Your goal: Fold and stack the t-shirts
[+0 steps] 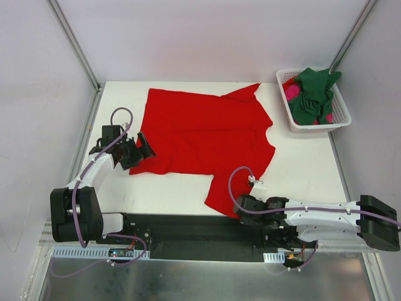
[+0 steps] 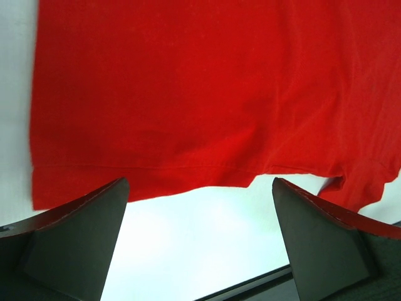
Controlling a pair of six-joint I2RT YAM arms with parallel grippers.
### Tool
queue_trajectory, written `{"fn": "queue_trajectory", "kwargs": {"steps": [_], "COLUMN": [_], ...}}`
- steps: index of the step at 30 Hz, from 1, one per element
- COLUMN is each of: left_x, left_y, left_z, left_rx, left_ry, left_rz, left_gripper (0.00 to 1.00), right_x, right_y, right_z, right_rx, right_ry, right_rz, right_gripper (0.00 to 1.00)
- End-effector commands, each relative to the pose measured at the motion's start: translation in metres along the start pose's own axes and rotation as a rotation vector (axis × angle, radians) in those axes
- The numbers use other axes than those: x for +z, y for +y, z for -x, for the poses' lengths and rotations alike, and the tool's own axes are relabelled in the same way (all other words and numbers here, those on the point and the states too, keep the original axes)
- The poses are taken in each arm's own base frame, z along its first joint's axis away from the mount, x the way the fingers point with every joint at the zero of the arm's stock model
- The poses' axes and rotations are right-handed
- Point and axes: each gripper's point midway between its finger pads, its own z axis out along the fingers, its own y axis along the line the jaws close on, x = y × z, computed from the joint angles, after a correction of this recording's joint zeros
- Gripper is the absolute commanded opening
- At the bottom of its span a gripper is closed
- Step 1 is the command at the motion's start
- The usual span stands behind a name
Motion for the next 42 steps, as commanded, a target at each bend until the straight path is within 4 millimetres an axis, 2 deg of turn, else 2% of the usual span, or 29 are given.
{"fn": "queue_trajectory", "kwargs": {"steps": [1,7,12,15,20,27,34,38,42], "left_x": [-0.024,-0.034,-0.037,-0.037,-0.033,-0.023,-0.017,-0.014,-0.015], "left_y": [0.006,0.029,0.056,0.063,0.069,0.068,0.075,0.075,0.076], "left_z": [0.023,0.029,0.018,0.01,0.001,-0.007,-0.009,-0.011,-0.011], "left_rx": [0.067,0.095,0.037,0.022,0.015,-0.016,-0.028,-0.034,-0.035], "left_ry": [-0.067,-0.054,0.008,0.044,0.088,0.145,0.178,0.194,0.193], "left_rz": [0.098,0.234,0.269,0.26,0.268,0.238,0.258,0.252,0.257], "left_gripper": [0.99,0.99,0.99,0.99,0.99,0.93,0.8,0.61,0.59], "right_x": [-0.003,-0.006,-0.009,-0.009,-0.009,-0.01,-0.013,-0.014,-0.015], "right_y": [0.003,0.007,0.008,0.006,0.006,0.004,0.002,0.0,-0.001], "right_z": [0.011,0.015,0.018,0.02,0.022,0.025,0.029,0.031,0.033], "right_rx": [-0.029,-0.045,-0.055,-0.058,-0.064,-0.039,-0.021,-0.017,-0.012], "right_ry": [-0.044,-0.049,-0.058,-0.061,-0.06,-0.069,-0.079,-0.084,-0.088], "right_rz": [-0.018,-0.009,0.0,-0.002,-0.004,0.005,0.012,0.009,0.013], "right_gripper": [0.01,0.01,0.01,0.01,0.01,0.01,0.02,0.02,0.02]}}
